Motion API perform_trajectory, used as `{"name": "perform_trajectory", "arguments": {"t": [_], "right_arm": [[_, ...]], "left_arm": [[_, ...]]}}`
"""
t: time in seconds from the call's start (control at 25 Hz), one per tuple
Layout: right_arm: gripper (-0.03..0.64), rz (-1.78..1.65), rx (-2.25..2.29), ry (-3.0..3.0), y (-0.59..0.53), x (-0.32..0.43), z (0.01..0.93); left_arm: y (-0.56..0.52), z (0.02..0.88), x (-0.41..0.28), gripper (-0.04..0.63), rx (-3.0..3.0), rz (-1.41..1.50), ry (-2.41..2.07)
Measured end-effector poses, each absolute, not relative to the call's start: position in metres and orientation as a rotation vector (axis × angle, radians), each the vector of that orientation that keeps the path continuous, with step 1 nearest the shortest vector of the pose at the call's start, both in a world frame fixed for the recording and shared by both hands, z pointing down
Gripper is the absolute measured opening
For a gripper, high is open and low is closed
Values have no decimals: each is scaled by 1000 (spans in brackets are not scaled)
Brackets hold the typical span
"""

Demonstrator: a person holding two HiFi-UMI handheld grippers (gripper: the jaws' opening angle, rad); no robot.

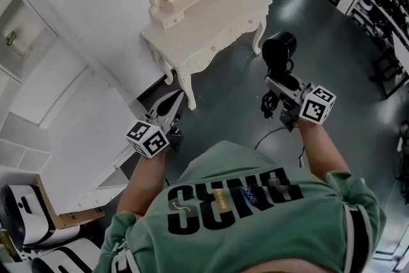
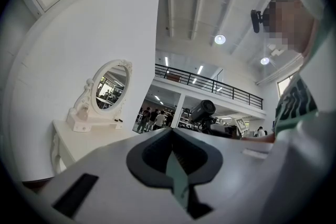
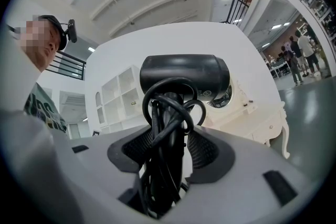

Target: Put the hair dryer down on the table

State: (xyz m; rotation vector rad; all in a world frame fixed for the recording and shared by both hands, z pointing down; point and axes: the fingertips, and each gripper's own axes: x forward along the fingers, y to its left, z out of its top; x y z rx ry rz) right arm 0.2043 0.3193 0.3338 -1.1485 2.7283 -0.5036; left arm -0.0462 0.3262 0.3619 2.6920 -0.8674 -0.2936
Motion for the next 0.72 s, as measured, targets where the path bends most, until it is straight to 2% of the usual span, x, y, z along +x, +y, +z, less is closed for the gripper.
{"name": "perform_trajectory", "arguments": {"t": [0.48,0.72], "right_arm": [[202,-500,-1064,2778,297,270,332],[202,-540,-1066,2762,247,268,347]], "left_arm": [[312,362,27,11,2678,-317,-925],[269,379,19,11,2655,-284,-931]]}}
